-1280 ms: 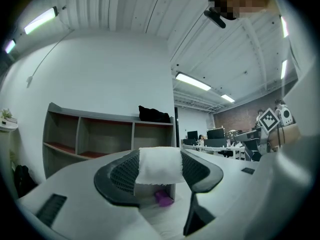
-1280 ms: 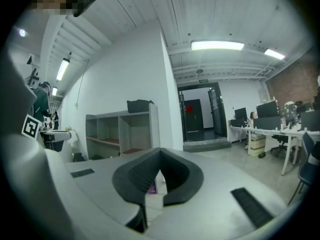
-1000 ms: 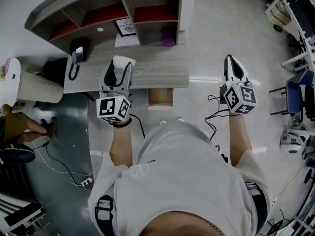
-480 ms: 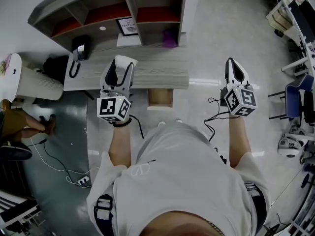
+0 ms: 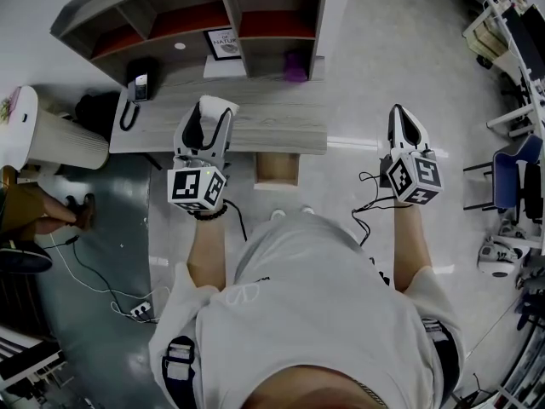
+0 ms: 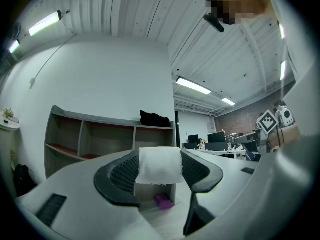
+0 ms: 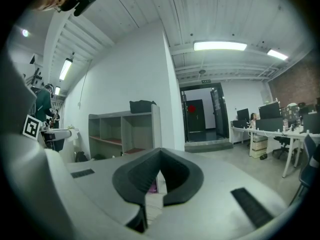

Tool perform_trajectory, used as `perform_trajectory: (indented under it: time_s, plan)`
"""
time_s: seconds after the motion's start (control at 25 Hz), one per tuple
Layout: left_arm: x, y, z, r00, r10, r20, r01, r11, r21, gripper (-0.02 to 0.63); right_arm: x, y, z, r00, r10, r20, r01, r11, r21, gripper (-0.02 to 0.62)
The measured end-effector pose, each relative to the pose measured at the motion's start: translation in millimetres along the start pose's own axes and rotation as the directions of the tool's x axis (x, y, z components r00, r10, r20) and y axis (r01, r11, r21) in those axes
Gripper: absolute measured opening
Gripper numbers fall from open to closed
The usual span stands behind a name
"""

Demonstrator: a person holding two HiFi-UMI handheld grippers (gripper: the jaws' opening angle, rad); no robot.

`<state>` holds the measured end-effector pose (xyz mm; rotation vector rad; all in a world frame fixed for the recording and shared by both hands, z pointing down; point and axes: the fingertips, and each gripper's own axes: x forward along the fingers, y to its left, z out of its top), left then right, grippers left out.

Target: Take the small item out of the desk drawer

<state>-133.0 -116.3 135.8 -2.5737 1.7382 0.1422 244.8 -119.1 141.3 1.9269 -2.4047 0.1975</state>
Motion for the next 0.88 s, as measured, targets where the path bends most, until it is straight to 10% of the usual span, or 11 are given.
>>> perform_trajectory:
  time_s: [0.88]
  plan:
    - [-6.0,-0.6,-8.9,1.0,0.005,-0.016,-0.005,1.0,-0.012,0.255,0.1,8.5,-5.3,1.0,0.017,-0.014,-0.017,1.0,-0.002,0.0]
